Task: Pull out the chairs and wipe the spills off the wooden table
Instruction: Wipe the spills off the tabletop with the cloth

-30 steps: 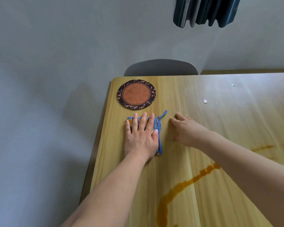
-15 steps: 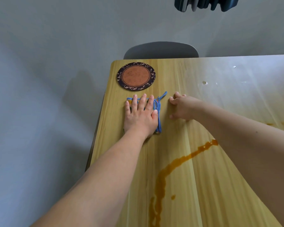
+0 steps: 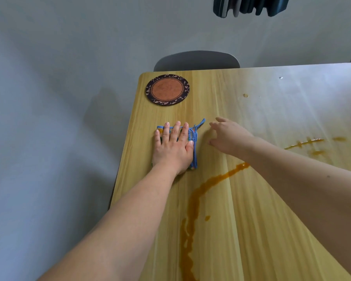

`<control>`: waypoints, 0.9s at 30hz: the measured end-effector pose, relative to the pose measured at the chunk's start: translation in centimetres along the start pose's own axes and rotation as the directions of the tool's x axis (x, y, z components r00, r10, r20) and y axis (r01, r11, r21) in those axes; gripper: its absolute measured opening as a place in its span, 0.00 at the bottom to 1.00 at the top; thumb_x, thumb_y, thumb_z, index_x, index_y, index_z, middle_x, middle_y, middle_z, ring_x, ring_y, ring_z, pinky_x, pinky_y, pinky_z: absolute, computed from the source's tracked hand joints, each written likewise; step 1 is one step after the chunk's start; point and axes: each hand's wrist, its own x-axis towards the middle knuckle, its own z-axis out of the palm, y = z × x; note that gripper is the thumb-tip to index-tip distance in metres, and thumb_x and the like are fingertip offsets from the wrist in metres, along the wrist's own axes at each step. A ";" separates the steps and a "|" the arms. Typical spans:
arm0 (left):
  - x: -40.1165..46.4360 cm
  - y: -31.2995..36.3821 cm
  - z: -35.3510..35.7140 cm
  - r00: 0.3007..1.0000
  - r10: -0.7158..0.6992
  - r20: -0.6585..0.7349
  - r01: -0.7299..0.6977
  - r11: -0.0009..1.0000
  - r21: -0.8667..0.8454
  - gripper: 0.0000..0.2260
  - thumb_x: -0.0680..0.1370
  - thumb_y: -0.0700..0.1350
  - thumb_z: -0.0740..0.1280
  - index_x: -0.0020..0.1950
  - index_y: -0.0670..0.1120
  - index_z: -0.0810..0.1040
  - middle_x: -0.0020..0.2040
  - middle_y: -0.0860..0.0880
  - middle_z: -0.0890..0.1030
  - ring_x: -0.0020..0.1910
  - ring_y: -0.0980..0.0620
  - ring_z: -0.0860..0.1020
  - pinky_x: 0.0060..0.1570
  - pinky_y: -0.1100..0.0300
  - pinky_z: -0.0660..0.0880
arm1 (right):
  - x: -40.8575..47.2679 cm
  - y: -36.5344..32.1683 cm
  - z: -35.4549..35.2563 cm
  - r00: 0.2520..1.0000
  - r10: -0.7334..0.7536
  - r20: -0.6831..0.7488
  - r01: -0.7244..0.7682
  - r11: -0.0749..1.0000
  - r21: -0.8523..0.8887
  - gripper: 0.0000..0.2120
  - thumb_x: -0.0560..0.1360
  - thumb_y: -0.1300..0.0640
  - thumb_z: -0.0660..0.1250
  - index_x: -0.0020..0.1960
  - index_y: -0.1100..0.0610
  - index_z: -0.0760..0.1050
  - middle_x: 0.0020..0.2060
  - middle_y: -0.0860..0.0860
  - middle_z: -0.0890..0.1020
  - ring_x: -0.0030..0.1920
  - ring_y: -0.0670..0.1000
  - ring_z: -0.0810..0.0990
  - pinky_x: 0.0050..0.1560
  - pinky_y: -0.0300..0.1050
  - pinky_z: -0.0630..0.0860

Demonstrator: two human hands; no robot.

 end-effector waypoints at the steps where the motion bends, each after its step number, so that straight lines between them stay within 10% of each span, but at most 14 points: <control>1: -0.3 0.0 0.0 1.000 -0.005 0.004 0.005 1.000 -0.005 0.27 0.83 0.57 0.41 0.80 0.53 0.36 0.81 0.52 0.38 0.79 0.46 0.35 0.75 0.41 0.36 | -1.1 0.2 0.1 1.000 0.003 0.002 -0.003 1.000 0.006 0.27 0.77 0.50 0.65 0.74 0.55 0.65 0.74 0.54 0.63 0.72 0.57 0.66 0.69 0.52 0.69; 11: -4.9 0.8 0.1 0.998 -0.040 0.046 0.041 0.999 -0.025 0.27 0.83 0.57 0.40 0.79 0.52 0.35 0.81 0.51 0.38 0.79 0.46 0.35 0.75 0.42 0.35 | -13.6 0.2 3.4 0.996 0.057 0.074 -0.054 0.998 -0.038 0.24 0.77 0.49 0.64 0.69 0.57 0.67 0.64 0.53 0.71 0.63 0.56 0.72 0.62 0.49 0.74; 18: -8.8 1.2 0.9 0.997 -0.058 0.053 0.059 0.998 -0.024 0.27 0.83 0.57 0.40 0.80 0.52 0.35 0.81 0.52 0.37 0.78 0.46 0.34 0.75 0.42 0.34 | -15.4 -0.1 5.8 0.951 0.127 0.283 -0.123 0.992 -0.033 0.38 0.80 0.52 0.63 0.78 0.63 0.43 0.78 0.60 0.43 0.78 0.61 0.47 0.75 0.53 0.56; 27: -11.6 1.5 1.6 0.996 -0.066 0.059 0.067 0.998 -0.010 0.27 0.83 0.57 0.39 0.79 0.52 0.33 0.80 0.51 0.35 0.78 0.46 0.33 0.75 0.43 0.33 | -13.5 -0.6 5.6 0.891 0.193 0.410 -0.197 0.980 -0.035 0.42 0.78 0.54 0.66 0.78 0.63 0.40 0.77 0.60 0.37 0.77 0.62 0.41 0.76 0.57 0.51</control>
